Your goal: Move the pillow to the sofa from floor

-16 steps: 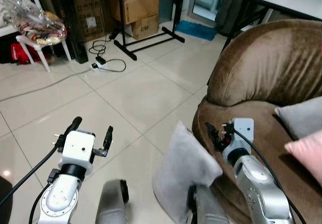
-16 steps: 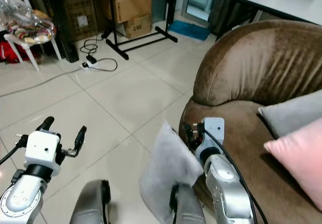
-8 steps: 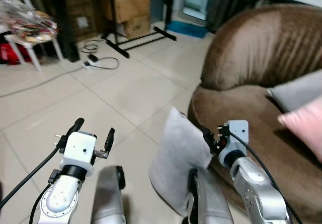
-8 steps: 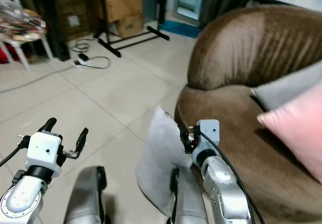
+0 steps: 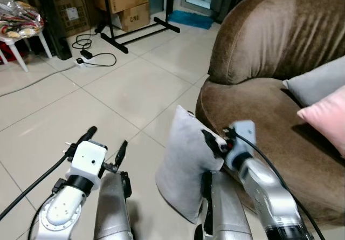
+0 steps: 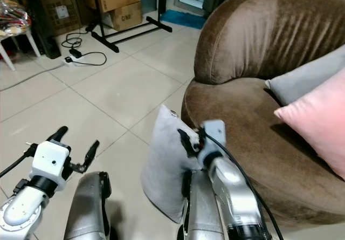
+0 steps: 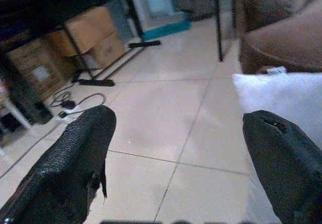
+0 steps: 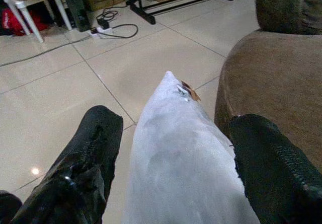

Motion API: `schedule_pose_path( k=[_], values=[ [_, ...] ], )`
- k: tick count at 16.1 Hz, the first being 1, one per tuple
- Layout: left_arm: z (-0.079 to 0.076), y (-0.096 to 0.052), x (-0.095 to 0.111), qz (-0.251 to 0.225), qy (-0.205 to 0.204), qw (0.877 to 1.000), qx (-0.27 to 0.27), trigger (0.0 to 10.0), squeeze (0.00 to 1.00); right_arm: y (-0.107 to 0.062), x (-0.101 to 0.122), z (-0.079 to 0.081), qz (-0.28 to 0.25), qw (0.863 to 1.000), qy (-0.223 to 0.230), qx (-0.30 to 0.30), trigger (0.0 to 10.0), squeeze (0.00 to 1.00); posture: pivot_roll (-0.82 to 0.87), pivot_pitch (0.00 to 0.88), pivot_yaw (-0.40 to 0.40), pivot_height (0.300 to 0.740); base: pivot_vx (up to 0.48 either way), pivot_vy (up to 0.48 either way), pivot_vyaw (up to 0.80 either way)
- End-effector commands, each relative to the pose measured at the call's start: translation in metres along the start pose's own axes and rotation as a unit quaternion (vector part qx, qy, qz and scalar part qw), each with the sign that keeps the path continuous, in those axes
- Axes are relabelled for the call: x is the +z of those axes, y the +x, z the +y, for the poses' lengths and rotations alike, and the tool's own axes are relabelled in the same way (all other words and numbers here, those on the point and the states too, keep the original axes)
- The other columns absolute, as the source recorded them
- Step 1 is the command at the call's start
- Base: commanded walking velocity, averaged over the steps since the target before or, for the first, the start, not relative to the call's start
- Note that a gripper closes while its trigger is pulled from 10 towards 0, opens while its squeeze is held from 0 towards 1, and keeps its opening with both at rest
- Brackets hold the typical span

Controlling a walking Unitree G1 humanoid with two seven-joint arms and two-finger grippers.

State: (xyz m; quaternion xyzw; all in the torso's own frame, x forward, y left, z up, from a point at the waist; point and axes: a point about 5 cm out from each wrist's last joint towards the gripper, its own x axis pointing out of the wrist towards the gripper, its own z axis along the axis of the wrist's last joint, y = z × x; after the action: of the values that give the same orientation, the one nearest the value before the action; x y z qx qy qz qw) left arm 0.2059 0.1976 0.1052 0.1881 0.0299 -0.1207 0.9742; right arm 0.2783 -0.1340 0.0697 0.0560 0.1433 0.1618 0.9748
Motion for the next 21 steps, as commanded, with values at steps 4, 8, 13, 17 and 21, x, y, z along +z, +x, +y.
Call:
schedule_pose_path(
  k=[4, 8, 13, 17, 21],
  values=[
    [0.001, -0.001, 0.001, 0.012, 0.008, 0.998, -0.054, 10.0, 0.0, 0.032, -0.009, 0.009, 0.028, 0.999, -0.032, 0.011, 10.0, 1.0, 0.02, 0.074, -0.007, 0.461, 0.0, 0.0, 0.0],
    [-0.006, -0.012, 0.006, 0.019, 0.003, 0.991, -0.134, 10.0, 0.0, 0.067, 0.0, 0.013, 0.042, 0.994, -0.086, -0.047, 10.0, 0.0, 0.05, 0.188, 0.002, 0.461, 0.0, 0.0, 0.0],
    [-0.006, -0.031, 0.011, 0.037, 0.013, 0.985, -0.167, 10.0, 0.0, 0.073, -0.003, 0.007, 0.077, 0.969, -0.204, -0.115, 10.0, 0.0, 0.09, 0.263, -0.004, 0.461, 0.0, 0.0, 0.0],
    [-0.008, -0.042, 0.013, 0.05, 0.009, 0.984, -0.173, 10.0, 0.0, 0.064, -0.014, -0.013, 0.107, 0.94, -0.267, -0.182, 0.0, 0.0, 0.1, 0.269, -0.014, 0.461, 0.0, 0.0, 0.0],
    [-0.013, -0.041, 0.016, 0.052, 0.0, 0.979, -0.199, 10.0, 0.0, 0.065, -0.021, -0.004, 0.109, 0.957, -0.234, -0.132, 0.0, 0.0, 0.09, 0.264, -0.009, 0.461, 0.0, 0.0, 0.0]
  ],
)
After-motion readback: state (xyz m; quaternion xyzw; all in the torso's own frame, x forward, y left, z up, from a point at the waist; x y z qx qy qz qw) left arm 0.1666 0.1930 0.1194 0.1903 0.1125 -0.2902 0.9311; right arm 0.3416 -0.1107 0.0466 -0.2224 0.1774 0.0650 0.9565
